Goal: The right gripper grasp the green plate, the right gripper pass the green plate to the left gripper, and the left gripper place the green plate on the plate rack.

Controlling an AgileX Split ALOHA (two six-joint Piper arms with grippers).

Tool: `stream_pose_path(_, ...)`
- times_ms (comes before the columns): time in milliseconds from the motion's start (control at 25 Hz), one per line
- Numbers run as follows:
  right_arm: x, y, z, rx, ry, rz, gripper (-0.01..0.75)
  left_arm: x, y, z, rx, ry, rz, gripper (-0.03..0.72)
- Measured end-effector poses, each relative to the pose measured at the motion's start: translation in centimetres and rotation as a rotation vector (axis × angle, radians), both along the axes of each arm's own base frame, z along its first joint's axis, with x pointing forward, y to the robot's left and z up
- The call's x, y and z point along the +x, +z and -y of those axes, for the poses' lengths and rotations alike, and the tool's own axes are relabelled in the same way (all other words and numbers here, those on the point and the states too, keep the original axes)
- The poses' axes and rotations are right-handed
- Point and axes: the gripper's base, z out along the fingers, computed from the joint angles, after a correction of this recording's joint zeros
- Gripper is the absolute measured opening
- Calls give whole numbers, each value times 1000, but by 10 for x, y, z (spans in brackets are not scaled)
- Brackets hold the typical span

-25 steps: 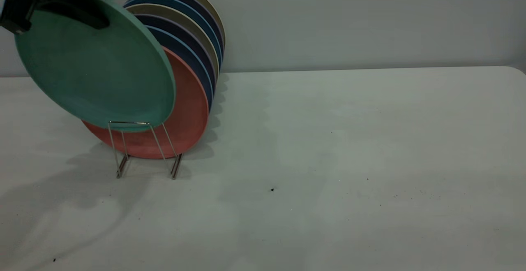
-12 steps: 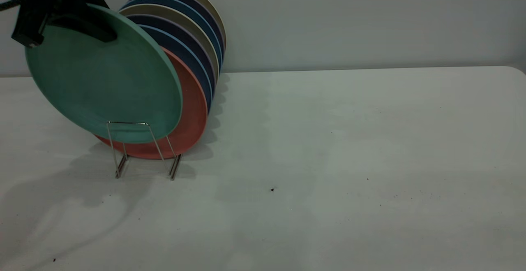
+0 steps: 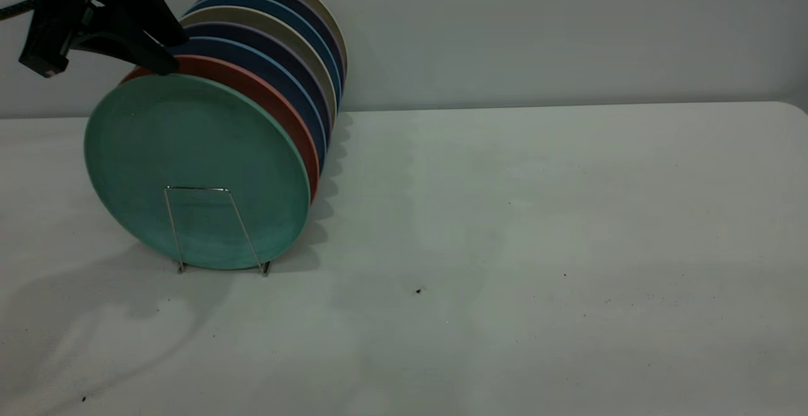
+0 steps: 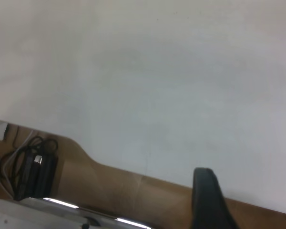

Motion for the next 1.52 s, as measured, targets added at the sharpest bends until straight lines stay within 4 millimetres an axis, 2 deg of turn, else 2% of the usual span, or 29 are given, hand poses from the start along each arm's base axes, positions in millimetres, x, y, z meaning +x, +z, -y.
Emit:
stream_pose_path(200,0,0,0,0,0,0,457,0,0,0,0,0,1,296)
stream_pose_path(320,0,0,1,-9,-3,-2,457,-2,7,0,-6,13,10,296)
stream_pose_path(440,-1,-1,2,-34,3,-12,457,-9,28,-1,-33,75,33,296)
stream_pose_path(600,-3,-3,4,-79,47,-21,457,-31,76,-3,-105,236,60,296)
stream_pose_path(720,-1,-2,7,-101,41,-8,457,-57,113,-6,-212,431,21,296)
stream_pose_path(840,0,-2,8,-95,6,2,457,-95,148,-11,-294,629,-37,296)
stream_pose_path(1080,1,-6,17,-95,-138,-31,457,-173,184,-26,-303,987,-179,296)
stream_pose_path(1160,1,-6,20,-105,-170,-32,455,-198,191,-34,-275,1097,-186,296)
stream_pose_path(1320,1,-6,19,-106,-143,-30,443,-234,202,-46,-327,1268,-83,296)
stream_pose_path(1440,0,-6,17,-107,-111,-25,441,-257,191,-48,-362,1335,-81,296)
stream_pose_path(1520,-2,-5,17,-104,-100,-12,441,-273,176,-49,-369,1359,-99,299)
